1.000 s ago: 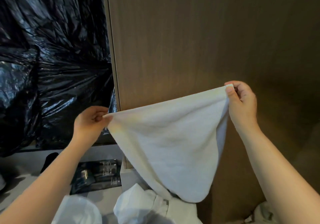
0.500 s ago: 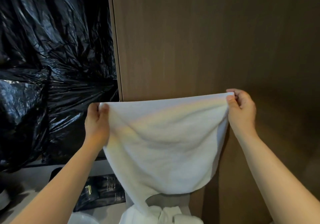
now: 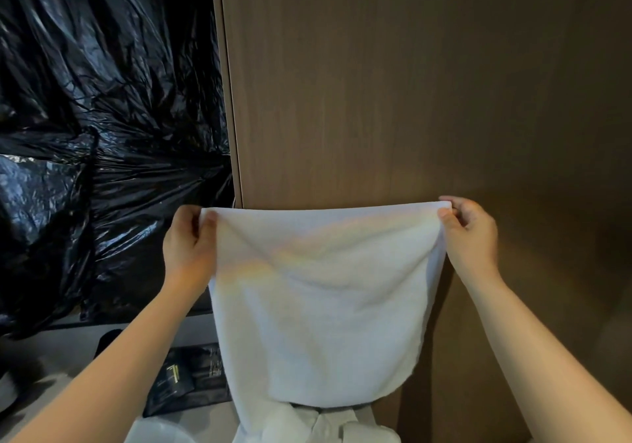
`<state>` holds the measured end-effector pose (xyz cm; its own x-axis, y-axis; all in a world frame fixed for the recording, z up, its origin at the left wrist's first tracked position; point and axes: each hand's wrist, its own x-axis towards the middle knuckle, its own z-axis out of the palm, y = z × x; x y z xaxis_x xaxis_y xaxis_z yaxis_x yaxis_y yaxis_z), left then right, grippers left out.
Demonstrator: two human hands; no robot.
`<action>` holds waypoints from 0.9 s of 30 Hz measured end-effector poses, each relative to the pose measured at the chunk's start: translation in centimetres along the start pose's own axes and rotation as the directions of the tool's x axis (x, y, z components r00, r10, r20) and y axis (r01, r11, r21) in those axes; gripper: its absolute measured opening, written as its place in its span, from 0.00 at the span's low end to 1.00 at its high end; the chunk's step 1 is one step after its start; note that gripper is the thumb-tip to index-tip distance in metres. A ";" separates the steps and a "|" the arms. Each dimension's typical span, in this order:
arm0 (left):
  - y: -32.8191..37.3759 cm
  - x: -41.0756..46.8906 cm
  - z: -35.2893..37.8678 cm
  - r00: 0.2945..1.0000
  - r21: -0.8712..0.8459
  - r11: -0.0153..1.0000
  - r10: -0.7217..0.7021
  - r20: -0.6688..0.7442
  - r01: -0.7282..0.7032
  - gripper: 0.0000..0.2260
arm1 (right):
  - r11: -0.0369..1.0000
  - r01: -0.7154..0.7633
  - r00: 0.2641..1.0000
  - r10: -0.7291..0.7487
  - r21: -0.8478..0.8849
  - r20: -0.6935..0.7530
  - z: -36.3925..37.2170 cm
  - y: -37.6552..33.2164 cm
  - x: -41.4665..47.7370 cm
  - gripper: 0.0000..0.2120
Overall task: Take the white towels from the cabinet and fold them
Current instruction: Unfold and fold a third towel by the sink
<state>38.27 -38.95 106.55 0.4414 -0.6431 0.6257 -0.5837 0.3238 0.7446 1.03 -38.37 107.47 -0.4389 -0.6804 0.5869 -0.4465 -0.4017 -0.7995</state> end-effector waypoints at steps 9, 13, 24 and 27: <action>4.9 -0.9 -0.1 0.979 -0.321 0.925 -0.182 0.097 0.204 0.06 | 0.989 0.076 0.997 -0.072 0.124 -0.041 -0.3 -2.2 -1.1 0.10; 5.7 1.0 0.1 0.892 -0.467 0.762 -0.411 0.187 0.449 0.06 | 0.982 -0.029 0.998 0.038 0.184 -0.047 -0.8 -2.1 0.4 0.09; 0.6 -6.0 0.7 0.956 0.053 0.986 -0.166 0.241 0.158 0.08 | 0.976 -0.154 0.984 0.165 -0.156 0.064 -0.3 3.2 -5.1 0.08; 0.6 -7.2 0.6 0.956 0.046 0.988 -0.157 0.246 0.151 0.08 | 0.976 -0.158 0.982 0.172 -0.151 0.083 -0.6 3.4 -6.6 0.09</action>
<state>34.39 -34.55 102.36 0.3460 -0.8370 0.4239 -0.5409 0.1912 0.8191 1.92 -34.93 100.93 -0.4430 -0.7878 0.4279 -0.4842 -0.1915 -0.8537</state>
